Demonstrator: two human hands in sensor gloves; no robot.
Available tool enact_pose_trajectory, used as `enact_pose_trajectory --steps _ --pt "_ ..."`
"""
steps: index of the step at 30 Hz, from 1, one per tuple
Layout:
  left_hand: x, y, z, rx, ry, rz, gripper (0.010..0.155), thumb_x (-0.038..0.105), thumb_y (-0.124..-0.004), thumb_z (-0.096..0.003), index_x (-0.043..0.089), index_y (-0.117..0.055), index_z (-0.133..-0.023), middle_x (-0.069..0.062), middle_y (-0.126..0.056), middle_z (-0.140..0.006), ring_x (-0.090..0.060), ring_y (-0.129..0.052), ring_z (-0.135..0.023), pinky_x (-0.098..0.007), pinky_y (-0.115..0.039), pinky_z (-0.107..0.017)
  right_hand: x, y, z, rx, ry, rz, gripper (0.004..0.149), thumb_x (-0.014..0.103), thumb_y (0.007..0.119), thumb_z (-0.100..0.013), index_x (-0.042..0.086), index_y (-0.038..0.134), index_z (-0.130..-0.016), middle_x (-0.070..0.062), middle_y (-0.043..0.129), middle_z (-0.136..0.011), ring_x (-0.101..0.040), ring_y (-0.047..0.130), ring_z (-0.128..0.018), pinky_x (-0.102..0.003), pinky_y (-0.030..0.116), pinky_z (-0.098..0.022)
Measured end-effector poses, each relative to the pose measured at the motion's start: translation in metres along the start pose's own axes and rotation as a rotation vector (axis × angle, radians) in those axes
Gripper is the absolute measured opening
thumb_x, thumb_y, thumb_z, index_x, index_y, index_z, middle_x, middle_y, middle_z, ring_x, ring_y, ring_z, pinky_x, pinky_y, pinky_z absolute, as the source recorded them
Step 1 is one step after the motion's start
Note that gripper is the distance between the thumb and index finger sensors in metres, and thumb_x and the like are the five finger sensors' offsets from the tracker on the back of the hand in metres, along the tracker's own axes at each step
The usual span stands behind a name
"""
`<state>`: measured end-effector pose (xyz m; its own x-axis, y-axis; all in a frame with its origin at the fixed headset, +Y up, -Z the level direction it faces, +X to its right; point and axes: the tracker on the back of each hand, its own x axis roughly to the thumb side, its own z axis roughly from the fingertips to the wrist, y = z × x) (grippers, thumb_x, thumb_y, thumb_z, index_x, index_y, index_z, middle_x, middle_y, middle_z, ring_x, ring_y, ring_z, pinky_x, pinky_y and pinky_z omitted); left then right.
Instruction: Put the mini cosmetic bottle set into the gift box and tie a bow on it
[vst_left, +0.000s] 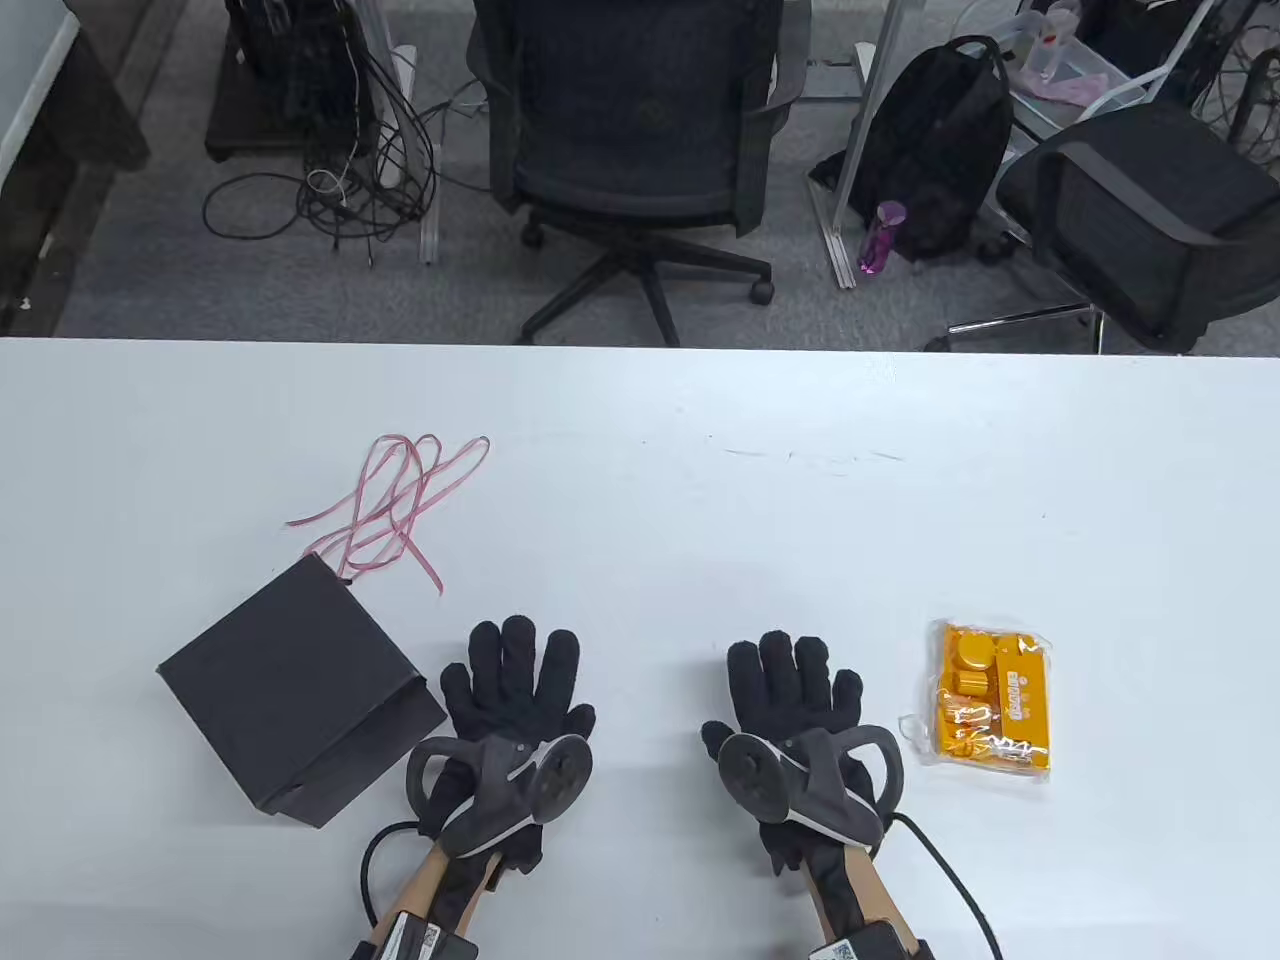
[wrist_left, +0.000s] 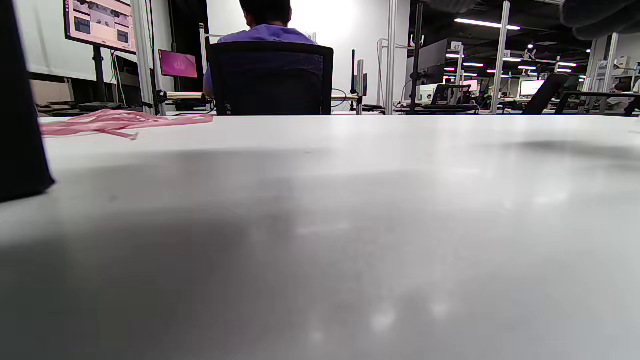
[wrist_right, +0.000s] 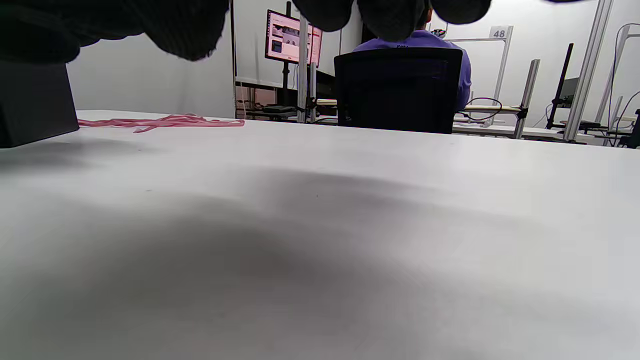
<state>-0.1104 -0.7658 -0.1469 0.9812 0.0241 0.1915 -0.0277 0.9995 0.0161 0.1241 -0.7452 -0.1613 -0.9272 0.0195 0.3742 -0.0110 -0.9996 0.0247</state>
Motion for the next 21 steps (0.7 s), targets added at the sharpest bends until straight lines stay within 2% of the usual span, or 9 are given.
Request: enact_pose_trajectory --steps 21 --pt "0.0023 0.0042 0.0043 0.017 -0.006 0.001 0.075 0.054 -0.052 -0.06 0.016 -0.026 -0.119 -0.032 -0.024 -0.118 -0.065 -0.036 -0.106 -0.08 -0.049 -0.07 -0.0008 -0.0044 0.0029 -0.029 -0.011 -0.011 0.079 0.045 0.063 -0.061 -0.005 0.033 -0.114 -0.039 0.034 -0.112 -0.067 0.031 -0.094 -0.086 0.037 -0.057"
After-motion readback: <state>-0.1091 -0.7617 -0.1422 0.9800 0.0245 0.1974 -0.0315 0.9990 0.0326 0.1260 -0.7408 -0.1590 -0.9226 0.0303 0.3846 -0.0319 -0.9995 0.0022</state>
